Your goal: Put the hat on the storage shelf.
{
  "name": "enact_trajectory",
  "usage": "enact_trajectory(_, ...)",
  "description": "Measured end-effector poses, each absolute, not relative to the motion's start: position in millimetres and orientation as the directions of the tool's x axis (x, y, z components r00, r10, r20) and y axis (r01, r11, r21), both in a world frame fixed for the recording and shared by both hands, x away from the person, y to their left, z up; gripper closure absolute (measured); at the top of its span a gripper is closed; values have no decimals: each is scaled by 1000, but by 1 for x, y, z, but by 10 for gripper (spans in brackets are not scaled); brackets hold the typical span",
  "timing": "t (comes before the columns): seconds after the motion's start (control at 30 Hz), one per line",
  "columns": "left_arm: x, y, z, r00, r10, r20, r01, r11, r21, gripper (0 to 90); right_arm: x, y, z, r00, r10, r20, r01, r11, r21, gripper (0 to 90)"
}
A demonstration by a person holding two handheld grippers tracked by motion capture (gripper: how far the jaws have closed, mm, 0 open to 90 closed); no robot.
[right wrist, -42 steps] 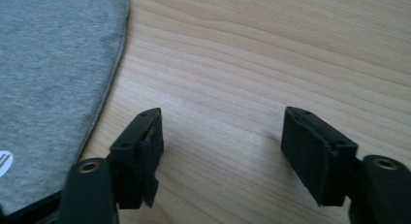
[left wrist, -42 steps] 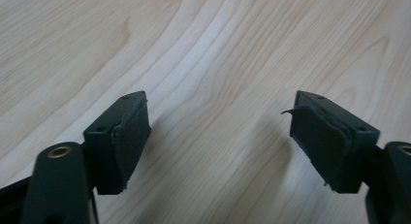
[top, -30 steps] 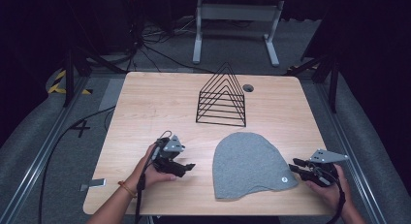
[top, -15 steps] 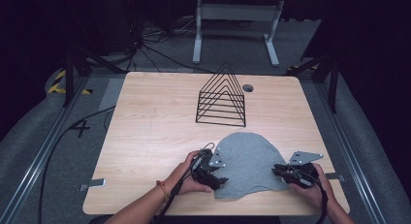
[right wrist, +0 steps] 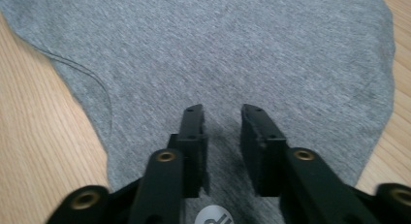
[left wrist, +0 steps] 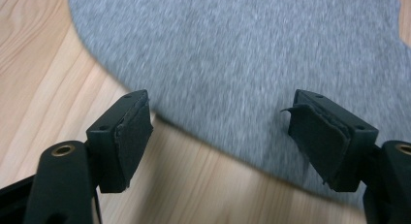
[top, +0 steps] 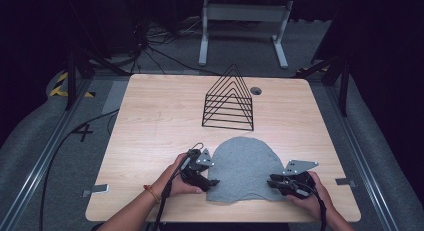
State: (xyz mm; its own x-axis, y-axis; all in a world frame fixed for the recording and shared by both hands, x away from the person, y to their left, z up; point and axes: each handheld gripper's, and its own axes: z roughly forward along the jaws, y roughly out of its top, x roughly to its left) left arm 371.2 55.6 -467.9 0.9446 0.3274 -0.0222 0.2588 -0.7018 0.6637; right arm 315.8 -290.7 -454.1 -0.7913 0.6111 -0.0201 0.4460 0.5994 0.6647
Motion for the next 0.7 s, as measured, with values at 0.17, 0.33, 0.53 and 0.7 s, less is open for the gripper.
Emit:
enact_trajectory(0.17, 370, 69, -467, 939, 342, -21, 271, -704, 656, 239, 322, -290, -449, -776, 631, -17, 446, 567, 692, 585)
enact_trajectory(0.33, 371, 76, -467, 931, 363, -30, 293, -698, 653, 237, 343, -295, -437, -728, 684, -46, 460, 537, 707, 544)
enact_trajectory(0.53, 387, 69, -459, 906, 421, -34, 325, -646, 691, 248, 372, -296, -435, -700, 714, -28, 494, 512, 703, 473)
enact_trajectory(0.7, 408, 57, -458, 880, 475, -3, 344, -632, 694, 278, 394, -293, -440, -693, 721, -24, 519, 521, 678, 476)
